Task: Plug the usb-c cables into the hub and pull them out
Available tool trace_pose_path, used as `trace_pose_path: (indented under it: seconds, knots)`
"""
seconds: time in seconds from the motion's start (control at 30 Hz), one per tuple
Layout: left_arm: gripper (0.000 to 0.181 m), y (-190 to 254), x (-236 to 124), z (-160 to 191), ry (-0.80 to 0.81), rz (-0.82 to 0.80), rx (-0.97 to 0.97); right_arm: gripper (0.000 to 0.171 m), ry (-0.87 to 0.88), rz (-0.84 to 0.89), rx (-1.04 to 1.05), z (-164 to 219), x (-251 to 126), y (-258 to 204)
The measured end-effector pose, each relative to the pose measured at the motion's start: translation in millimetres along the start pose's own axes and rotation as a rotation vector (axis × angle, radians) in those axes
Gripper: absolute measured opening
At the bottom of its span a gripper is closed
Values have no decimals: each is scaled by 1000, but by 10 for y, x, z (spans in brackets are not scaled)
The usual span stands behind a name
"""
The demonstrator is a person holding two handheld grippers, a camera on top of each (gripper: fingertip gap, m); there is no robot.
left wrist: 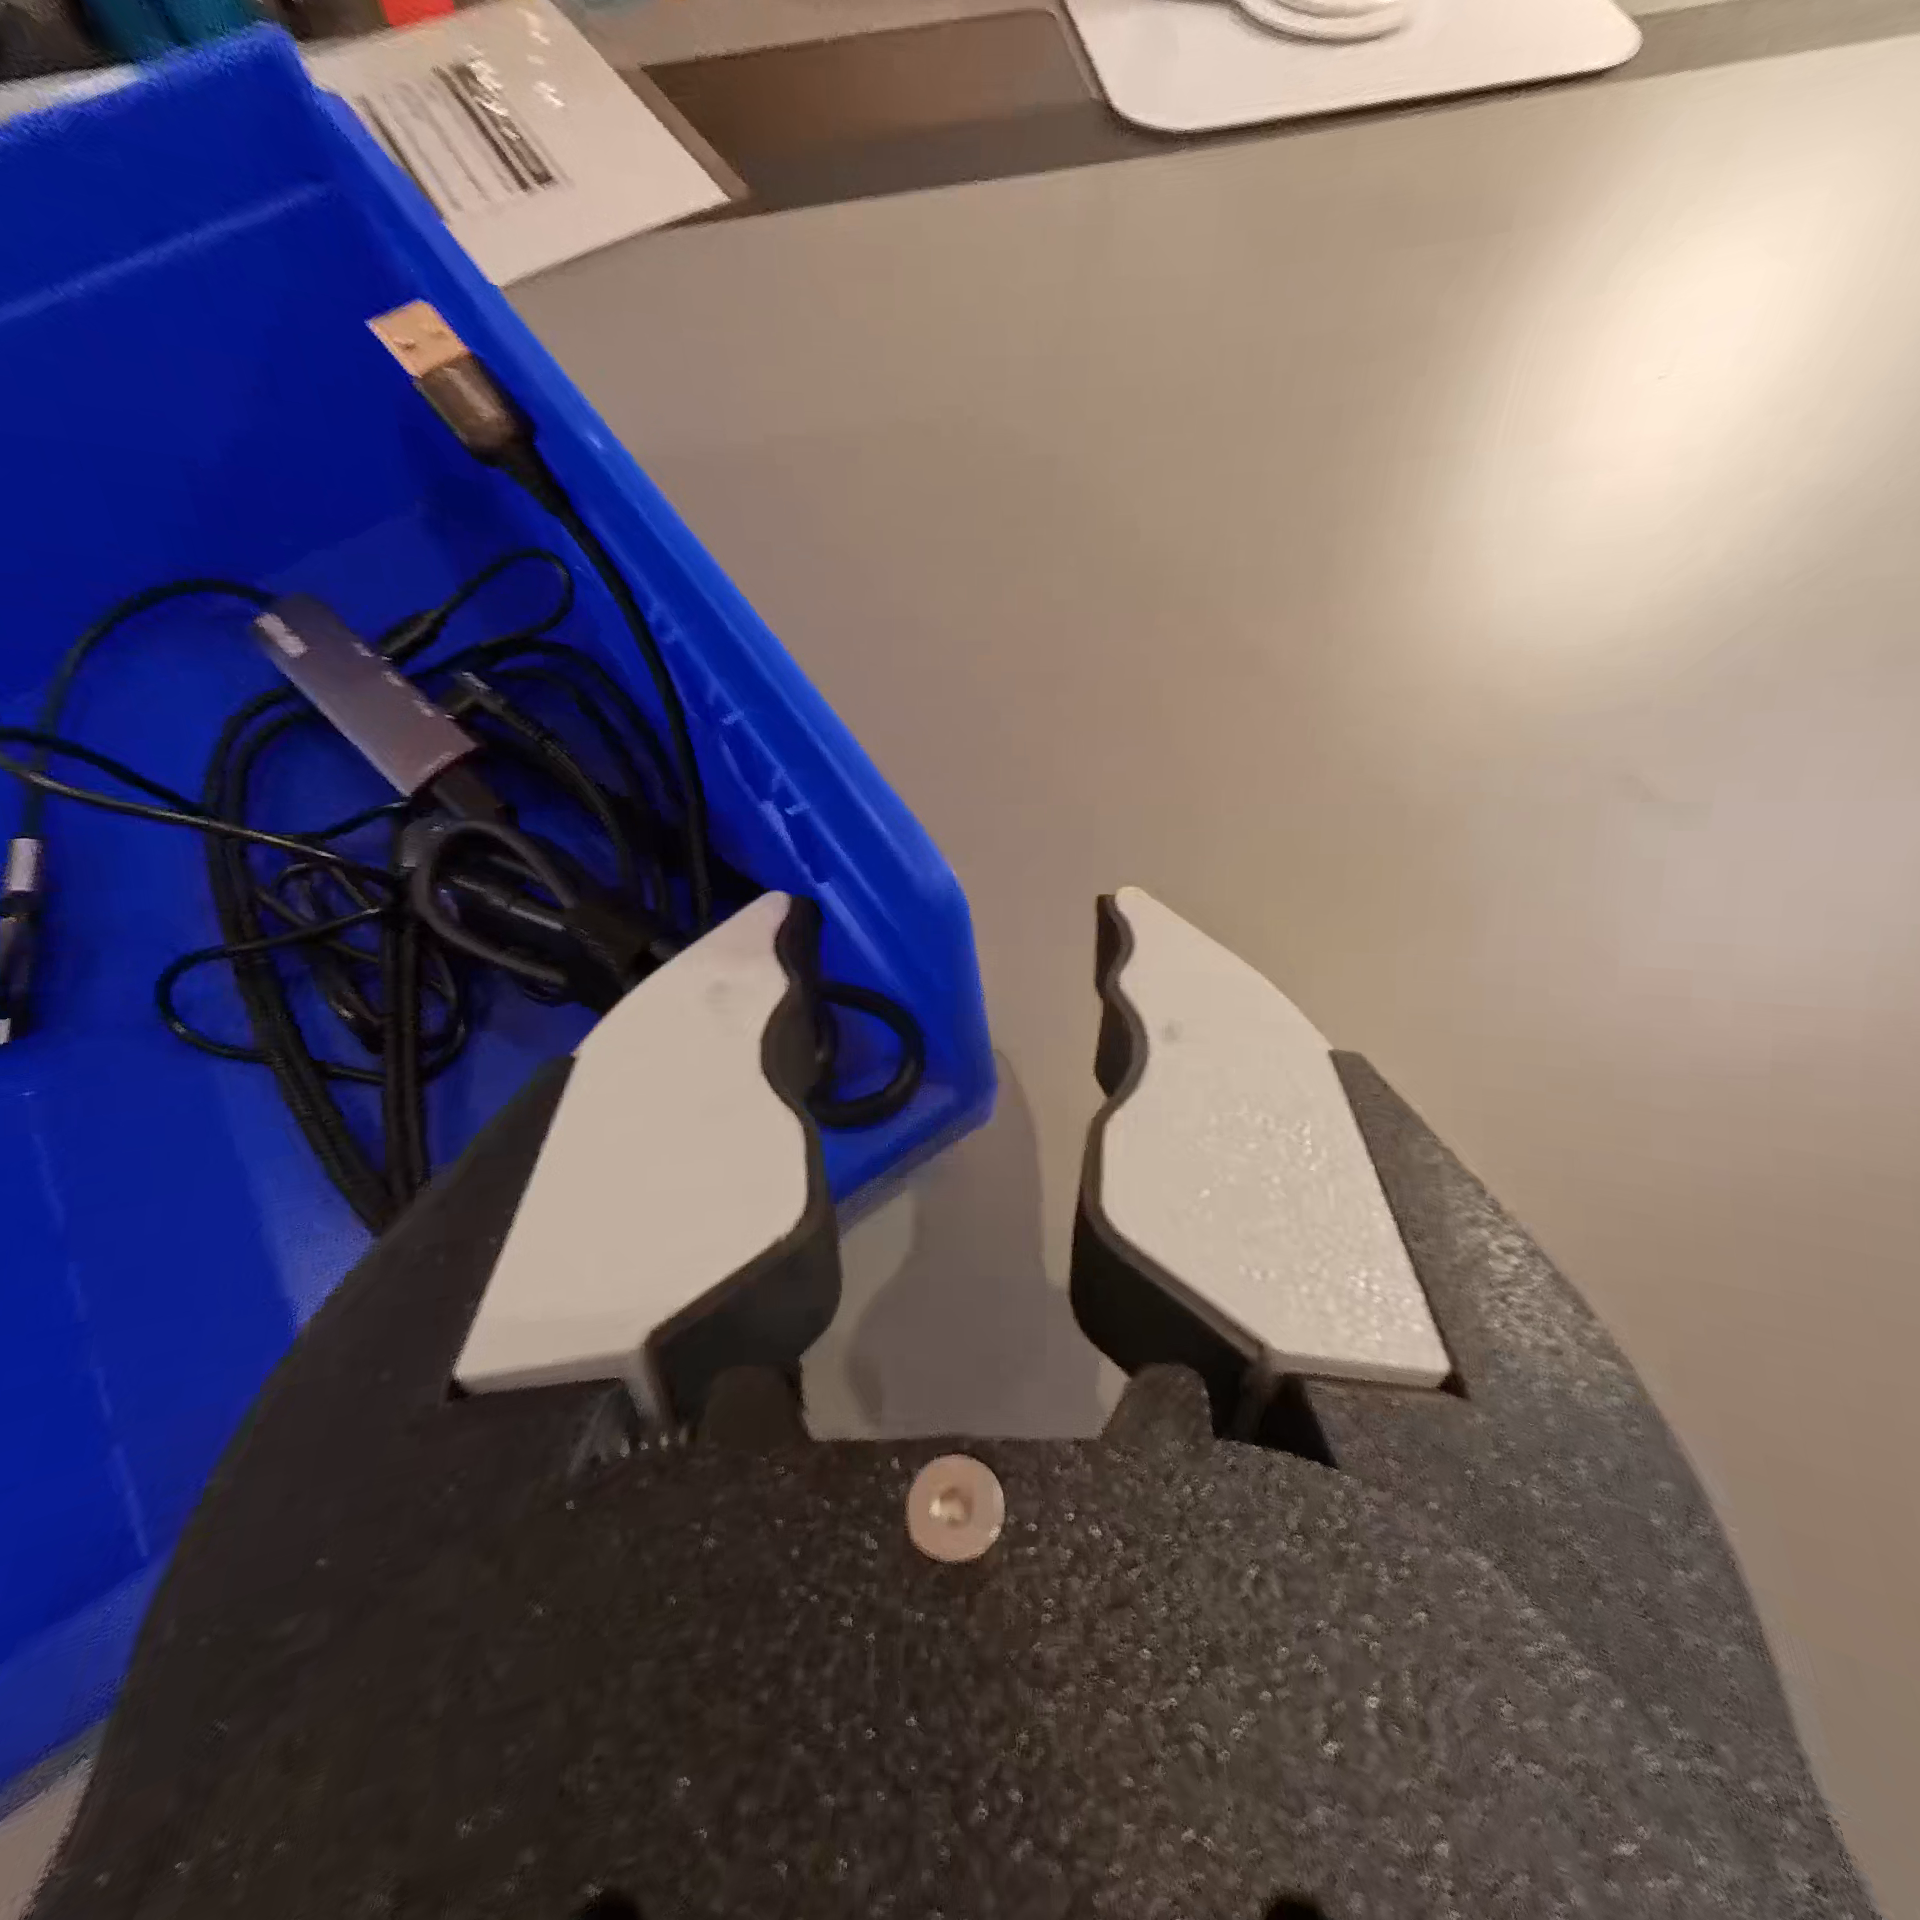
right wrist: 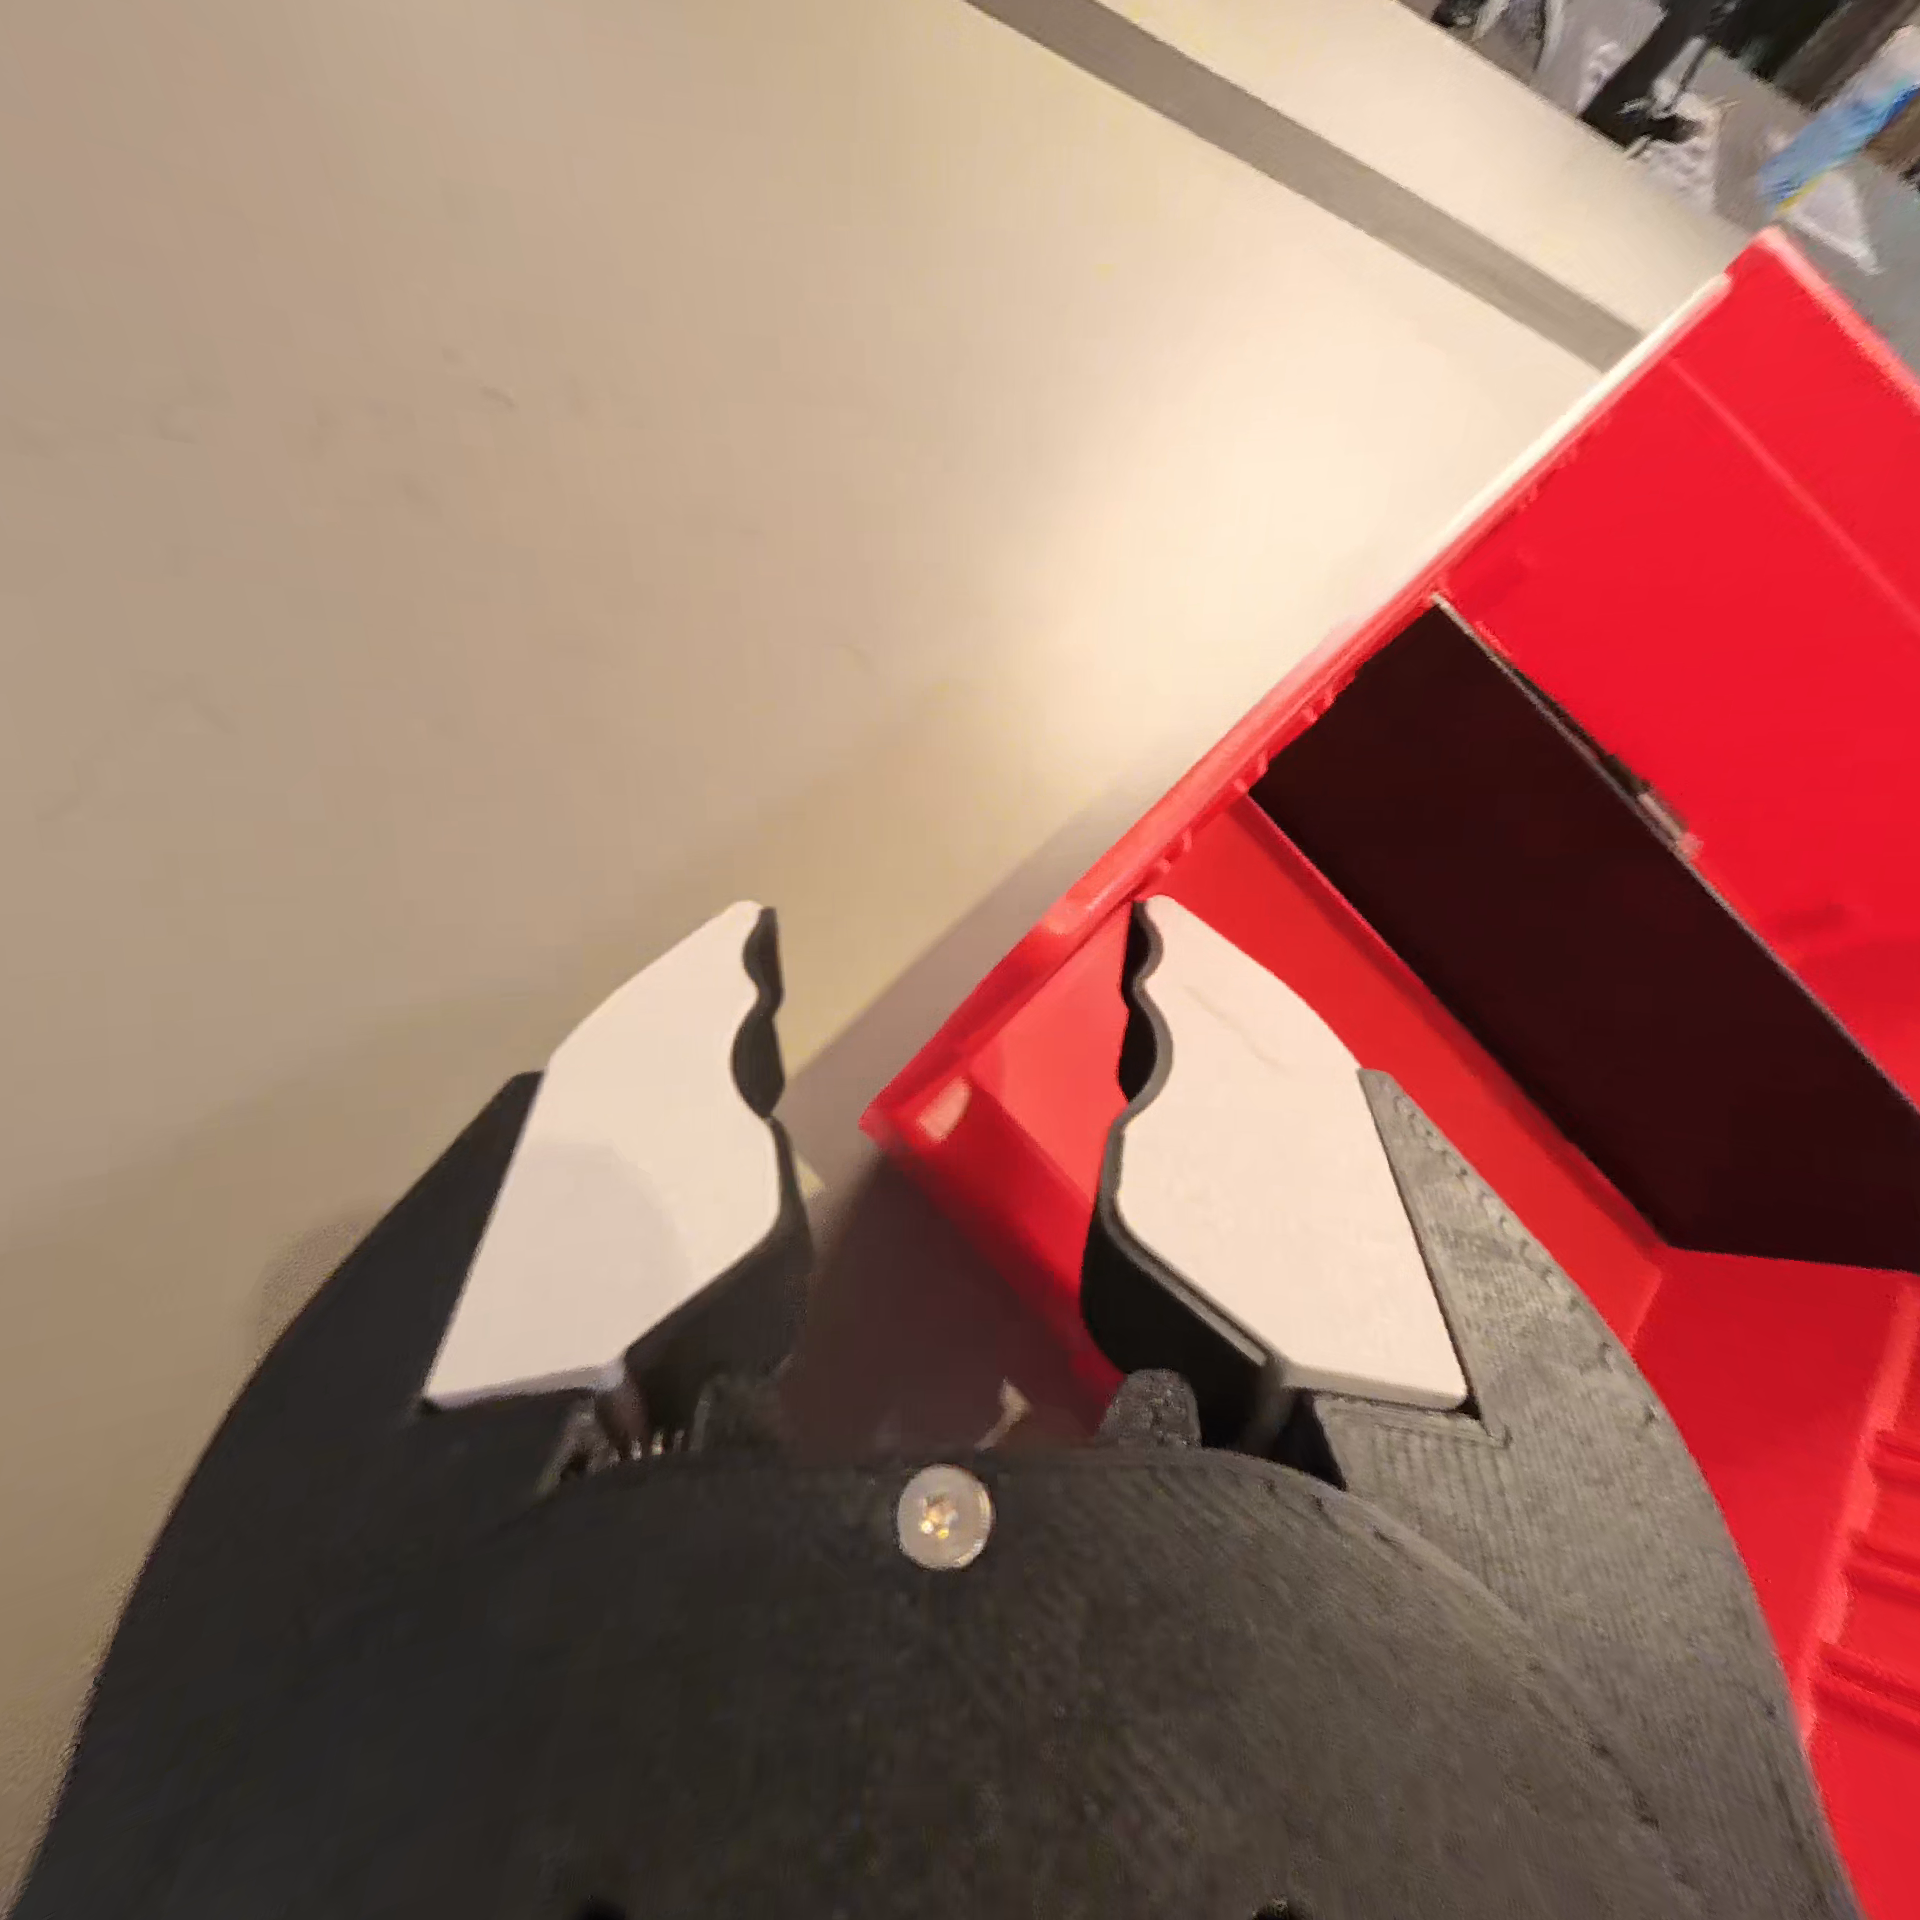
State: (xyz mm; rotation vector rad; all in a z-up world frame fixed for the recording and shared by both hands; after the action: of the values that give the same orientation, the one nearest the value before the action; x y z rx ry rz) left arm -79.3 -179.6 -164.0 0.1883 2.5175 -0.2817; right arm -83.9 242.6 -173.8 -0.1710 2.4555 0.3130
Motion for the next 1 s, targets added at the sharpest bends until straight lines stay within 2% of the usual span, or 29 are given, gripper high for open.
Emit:
trace_pose_path:
  seconds: [0.03,0.07,0.1,0.3,0.4,0.5,0.53,0.6,0.63,0.73,1.0]
  knots:
    - [43,-42,7,-3,17,-36,8,56,9,20,-4,-16,23,27]
    - [30,-80,3,0,32,-63,17,46,24,35,-15,-31,30,58]
    - [25,-102,-7,4,48,-71,26,36,39,40,-33,-39,22,84]
    - [12,-287,-242,197,68,-157,70,29,69,-32,-180,146,-159,252]
    - [11,-398,-365,310,77,-193,91,25,80,-4,-205,272,-303,468]
    - [11,-463,-388,317,96,-219,106,37,145,8,-146,234,-368,556]
    - [11,-477,-372,305,94,-227,114,43,148,-2,-109,213,-348,549]
    - [11,-494,-329,278,90,-241,141,40,136,24,-48,183,-280,568]
    - [9,-505,-309,271,85,-253,149,28,137,72,-33,169,-252,615]
    - [6,-591,-299,280,72,-295,175,8,144,186,26,150,-197,776]
    - [3,-899,-296,343,116,-327,77,6,187,252,74,16,81,1141]
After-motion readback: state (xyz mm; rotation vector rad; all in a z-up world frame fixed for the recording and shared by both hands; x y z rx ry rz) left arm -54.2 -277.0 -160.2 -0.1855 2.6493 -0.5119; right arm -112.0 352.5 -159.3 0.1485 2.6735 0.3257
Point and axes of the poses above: each gripper's, where its closed fingertips meet, x out along the fingers, z out of its underside, y = z × x across the jaws, the point moved 2 cm from there along -x, back along the fingers, and after that the axes turned 8 degrees about x, right-handed, at the moved point
